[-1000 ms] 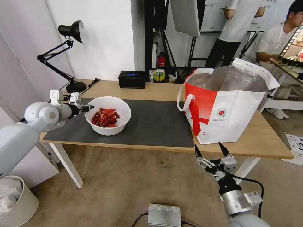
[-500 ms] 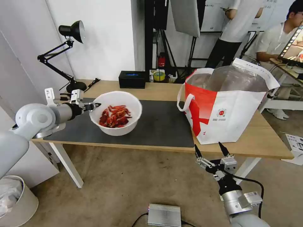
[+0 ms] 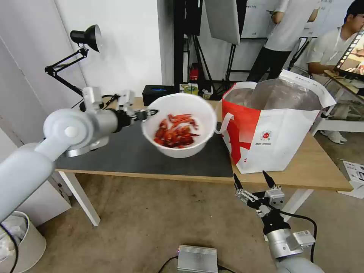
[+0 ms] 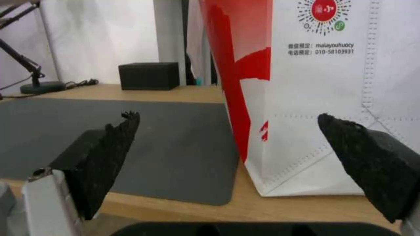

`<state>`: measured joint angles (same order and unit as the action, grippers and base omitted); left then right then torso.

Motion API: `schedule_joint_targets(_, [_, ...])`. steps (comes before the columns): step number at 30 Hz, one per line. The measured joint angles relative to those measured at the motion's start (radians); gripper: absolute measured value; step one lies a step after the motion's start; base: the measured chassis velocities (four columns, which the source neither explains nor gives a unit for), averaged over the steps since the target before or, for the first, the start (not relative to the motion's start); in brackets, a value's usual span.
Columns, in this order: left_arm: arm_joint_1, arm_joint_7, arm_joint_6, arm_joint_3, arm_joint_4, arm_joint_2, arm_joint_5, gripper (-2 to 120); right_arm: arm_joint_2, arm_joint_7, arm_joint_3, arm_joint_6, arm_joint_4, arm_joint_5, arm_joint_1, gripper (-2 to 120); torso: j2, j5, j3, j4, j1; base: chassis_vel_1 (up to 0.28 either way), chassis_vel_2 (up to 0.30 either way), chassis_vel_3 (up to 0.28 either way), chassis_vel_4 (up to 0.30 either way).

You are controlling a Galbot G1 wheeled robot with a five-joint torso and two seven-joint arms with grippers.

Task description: Pick up the trash from the table and place it into the takeout bag.

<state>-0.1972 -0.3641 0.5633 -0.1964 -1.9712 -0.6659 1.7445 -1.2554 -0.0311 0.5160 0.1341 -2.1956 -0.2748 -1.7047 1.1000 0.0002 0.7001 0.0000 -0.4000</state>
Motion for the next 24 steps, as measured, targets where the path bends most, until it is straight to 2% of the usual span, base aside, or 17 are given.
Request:
schedule_joint_targets(6, [0.129,-0.028,-0.01,-0.089,0.018,-0.081,0.039,0,0.0,0.0,0.0,0.0,0.0,0.0,0.0,100,0.0,0.0,0.0,-0.0001,0.0,0.0,0.0,0.0,0.0])
schedule_joint_targets(15, [0.264,-0.039,-0.018,-0.163,0.068,-0.187,0.066,0,0.0,0.0,0.0,0.0,0.0,0.0,0.0,100,0.0,0.0,0.0,0.0,0.0,0.0,0.0,0.0,0.0])
schedule_joint_targets(19, [0.338,-0.056,-0.026,-0.22,0.115,-0.271,0.085,0,0.0,0.0,0.0,0.0,0.0,0.0,0.0,100,0.0,-0.0002,0.0,0.0,0.0,0.0,0.0,0.0,0.0])
schedule_joint_targets(20, [0.338,-0.056,-0.026,-0.22,0.115,-0.271,0.085,0,0.0,0.0,0.0,0.0,0.0,0.0,0.0,100,0.0,-0.0002,0.0,0.0,0.0,0.0,0.0,0.0,0.0])
schedule_joint_targets(23, [0.396,-0.063,-0.037,-0.263,0.16,-0.345,0.099,0,0.0,0.0,0.0,0.0,0.0,0.0,0.0,100,0.0,0.0,0.0,-0.0001,0.0,0.0,0.0,0.0,0.0])
schedule_joint_targets(24, [0.396,-0.063,-0.037,-0.263,0.16,-0.345,0.099,0,0.0,0.0,0.0,0.0,0.0,0.0,0.0,100,0.0,0.0,0.0,-0.0001,0.0,0.0,0.0,0.0,0.0])
